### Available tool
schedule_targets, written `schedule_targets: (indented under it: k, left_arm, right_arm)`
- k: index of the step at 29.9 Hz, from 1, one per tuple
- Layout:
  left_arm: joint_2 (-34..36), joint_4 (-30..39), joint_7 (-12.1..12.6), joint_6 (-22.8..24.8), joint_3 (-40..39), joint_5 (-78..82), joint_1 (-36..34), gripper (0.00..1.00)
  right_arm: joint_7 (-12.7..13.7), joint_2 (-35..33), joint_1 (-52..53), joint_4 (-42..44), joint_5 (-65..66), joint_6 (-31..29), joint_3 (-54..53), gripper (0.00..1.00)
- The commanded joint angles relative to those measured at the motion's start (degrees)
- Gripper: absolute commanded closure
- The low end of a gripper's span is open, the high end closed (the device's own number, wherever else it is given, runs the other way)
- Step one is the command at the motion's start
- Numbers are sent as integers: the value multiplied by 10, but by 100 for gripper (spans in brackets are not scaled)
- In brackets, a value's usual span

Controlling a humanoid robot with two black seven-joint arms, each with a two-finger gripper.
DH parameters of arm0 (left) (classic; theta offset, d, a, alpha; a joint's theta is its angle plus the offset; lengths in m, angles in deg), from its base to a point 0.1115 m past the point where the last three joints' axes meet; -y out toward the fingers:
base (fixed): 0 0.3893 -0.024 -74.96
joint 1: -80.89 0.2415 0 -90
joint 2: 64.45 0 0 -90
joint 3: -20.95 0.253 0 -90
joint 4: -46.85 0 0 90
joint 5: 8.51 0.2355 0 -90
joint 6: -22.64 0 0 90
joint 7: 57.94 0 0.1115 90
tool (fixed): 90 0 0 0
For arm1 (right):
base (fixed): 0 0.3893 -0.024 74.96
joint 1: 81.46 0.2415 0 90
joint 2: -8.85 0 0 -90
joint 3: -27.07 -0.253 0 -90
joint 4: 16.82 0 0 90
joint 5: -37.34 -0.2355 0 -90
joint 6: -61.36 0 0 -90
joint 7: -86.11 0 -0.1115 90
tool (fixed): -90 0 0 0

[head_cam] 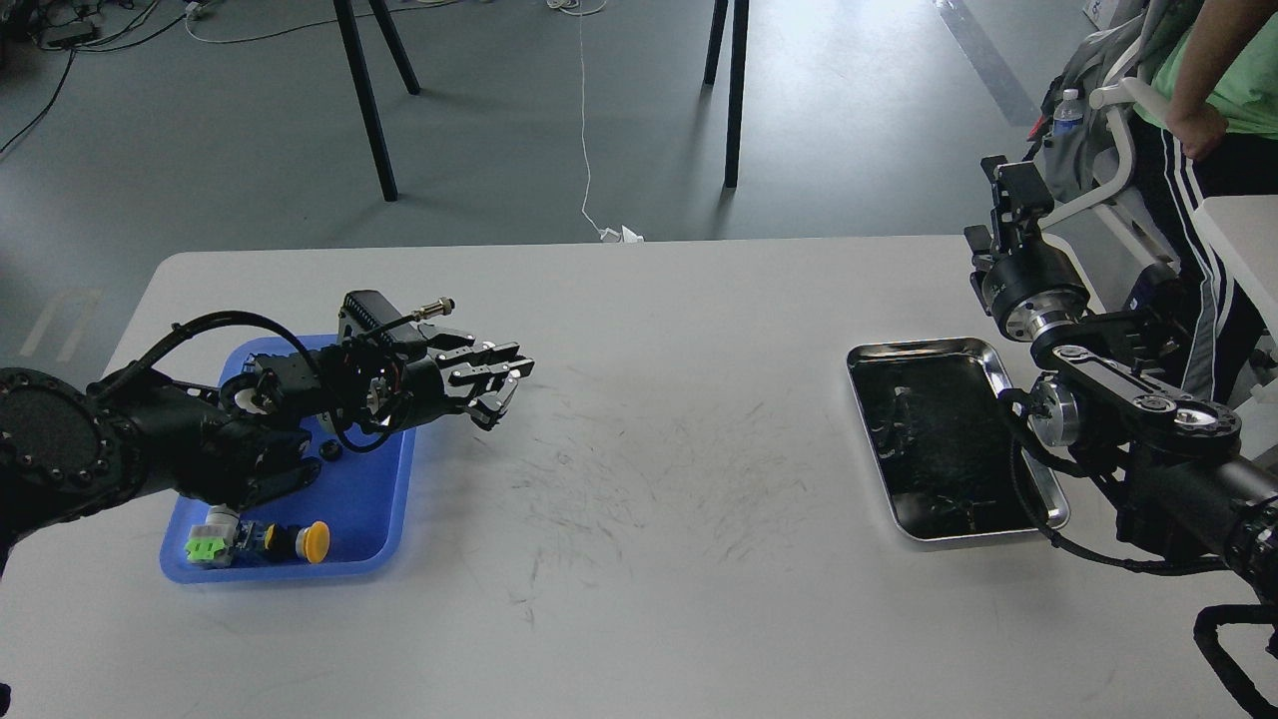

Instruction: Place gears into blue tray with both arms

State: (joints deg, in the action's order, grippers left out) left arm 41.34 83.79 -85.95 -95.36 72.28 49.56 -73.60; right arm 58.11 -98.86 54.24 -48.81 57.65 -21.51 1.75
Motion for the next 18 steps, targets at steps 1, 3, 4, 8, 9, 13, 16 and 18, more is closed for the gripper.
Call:
schedule_targets:
  k: [1, 3, 4, 8, 9, 13, 16, 18]
  left_arm:
    - [48, 20, 0, 0, -2, 0, -17, 82]
    - [81, 28, 0, 0, -3, 3, -21, 82]
    - [99, 33, 0, 0, -4, 3, -24, 82]
    - [157, 94, 0, 0, -11, 10, -34, 82]
    - [171, 108, 0, 0, -11, 10, -37, 82]
    - [223, 135, 0, 0, -9, 24, -38, 81]
    - [252, 167, 0, 0, -12, 45, -38, 81]
    - [262, 178, 0, 0, -12, 45, -38, 81]
  right_arm:
    - [0, 1, 1, 0, 0, 0, 0, 7]
    - [0, 1, 2, 0, 0, 1, 0, 7]
    - [0, 1, 2, -1, 0, 0, 0, 7]
    - [0, 2, 2, 0, 0, 0, 0, 7]
    - [0, 2, 2, 0, 0, -1, 0, 7]
    - [0, 7, 3, 0, 0, 0, 0, 7]
    - [0, 9, 3, 0, 2, -1, 0, 7]
    - [0, 9, 3, 0, 2, -1, 0, 7]
